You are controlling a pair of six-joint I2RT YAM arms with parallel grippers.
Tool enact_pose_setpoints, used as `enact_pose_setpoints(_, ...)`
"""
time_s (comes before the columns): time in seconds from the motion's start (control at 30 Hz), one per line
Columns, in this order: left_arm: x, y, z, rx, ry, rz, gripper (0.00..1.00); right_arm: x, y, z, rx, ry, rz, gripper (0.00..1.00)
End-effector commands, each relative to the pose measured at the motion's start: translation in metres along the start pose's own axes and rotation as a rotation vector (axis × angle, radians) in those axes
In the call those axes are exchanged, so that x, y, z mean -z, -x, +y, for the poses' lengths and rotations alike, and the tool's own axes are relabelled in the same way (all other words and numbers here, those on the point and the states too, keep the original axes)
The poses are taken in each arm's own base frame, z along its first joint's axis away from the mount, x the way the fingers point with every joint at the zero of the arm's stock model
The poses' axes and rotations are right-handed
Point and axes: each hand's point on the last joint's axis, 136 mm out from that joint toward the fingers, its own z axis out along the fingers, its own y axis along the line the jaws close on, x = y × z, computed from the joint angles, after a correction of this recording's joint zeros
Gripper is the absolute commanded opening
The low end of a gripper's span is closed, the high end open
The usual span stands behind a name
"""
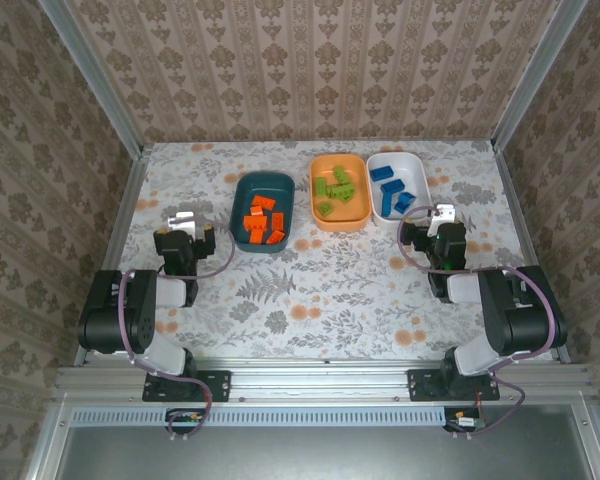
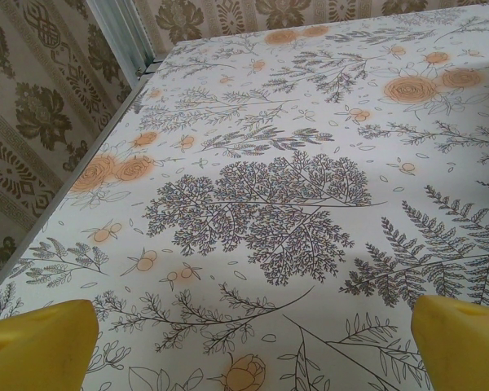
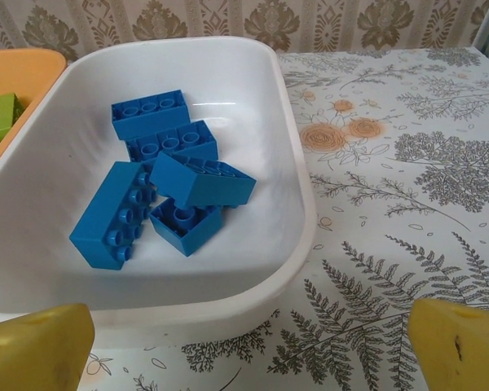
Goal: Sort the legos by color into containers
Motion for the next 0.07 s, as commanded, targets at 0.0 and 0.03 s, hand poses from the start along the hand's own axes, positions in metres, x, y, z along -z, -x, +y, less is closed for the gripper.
enact_pose_setpoints(0.0, -0.0038, 0.0095, 0.004, 0.029, 0.016, -0.02, 1.0, -0.003, 0.0022, 0.0041, 0.017, 0.013, 0.003, 1.0)
enact_pose_setpoints(0.03, -0.0037, 0.0091, 0.004, 0.028, 0.016, -0.019, 1.0, -0.0028, 0.0028, 0.004, 0.017, 0.013, 0.001, 1.0)
